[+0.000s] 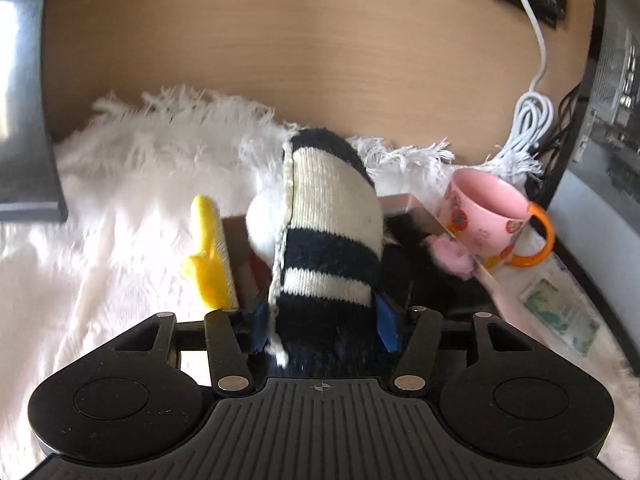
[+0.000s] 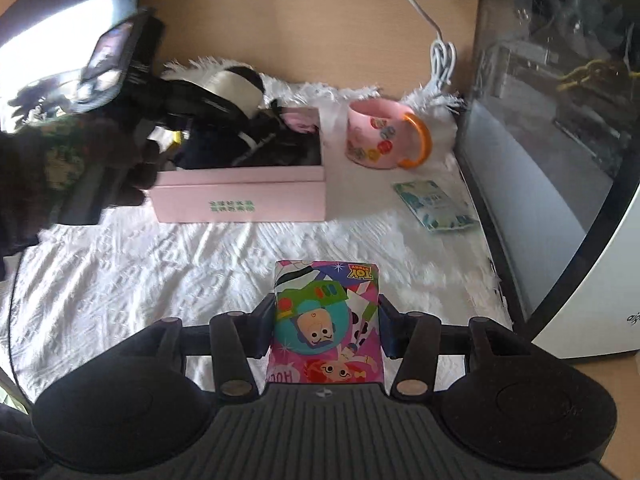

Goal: Organize soft objects
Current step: 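Lower the sock into the box with the left tool while the right tool drops the tissues in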

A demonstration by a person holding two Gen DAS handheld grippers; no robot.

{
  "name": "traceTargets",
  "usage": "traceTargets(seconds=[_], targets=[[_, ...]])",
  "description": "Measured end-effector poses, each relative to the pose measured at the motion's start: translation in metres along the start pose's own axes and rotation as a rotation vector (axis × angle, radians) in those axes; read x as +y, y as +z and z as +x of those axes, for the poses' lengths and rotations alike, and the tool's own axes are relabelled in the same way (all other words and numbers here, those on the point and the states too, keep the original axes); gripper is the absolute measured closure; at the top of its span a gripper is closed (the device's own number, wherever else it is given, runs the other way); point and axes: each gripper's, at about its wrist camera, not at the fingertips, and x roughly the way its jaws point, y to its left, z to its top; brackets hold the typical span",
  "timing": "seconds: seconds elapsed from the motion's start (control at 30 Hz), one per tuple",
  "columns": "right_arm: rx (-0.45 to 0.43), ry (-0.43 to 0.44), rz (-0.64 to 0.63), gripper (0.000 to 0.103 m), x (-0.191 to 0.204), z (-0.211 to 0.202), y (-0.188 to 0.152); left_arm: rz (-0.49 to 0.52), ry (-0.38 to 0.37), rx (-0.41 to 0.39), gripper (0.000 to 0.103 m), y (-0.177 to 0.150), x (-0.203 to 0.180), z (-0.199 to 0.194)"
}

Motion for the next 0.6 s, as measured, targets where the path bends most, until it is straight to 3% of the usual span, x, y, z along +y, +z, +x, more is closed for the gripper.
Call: traceTargets(seconds=[0.13,0.27,0.33,0.4,0.5,0.6], targets=[[-0.025,0.025,0.009,0.053,-0.005,0.005,0.017,-0.05,-0.026,-0.045,0.049,0.001,0.009,-0.034],[-0.091,0.085,0.015,0.053,-0.003,0.01,0.056,-0.06,-0.111,-0.111,0.056,0.008,0.011,-0.058],[-0.126,0.116,0.011,0.053,-0.003,0.016,0.083,-0.023,-0.137,-0.069,0.069,0.008,0.007,-0.052],[-0.159,0.152,0.004,0.053,-0.001,0.024,0.11,0.012,-0.102,-0.01,0.074,0.006,0.004,-0.036],[-0.189,0.179,-0.012,0.053,0.007,0.045,0.149,-0.023,-0.067,0.074,0.076,-0.001,0.013,-0.012],[-0.157,0.221,-0.014,0.053,0.016,0.082,0.176,-0.051,-0.081,0.089,0.076,-0.002,0.021,-0.004]])
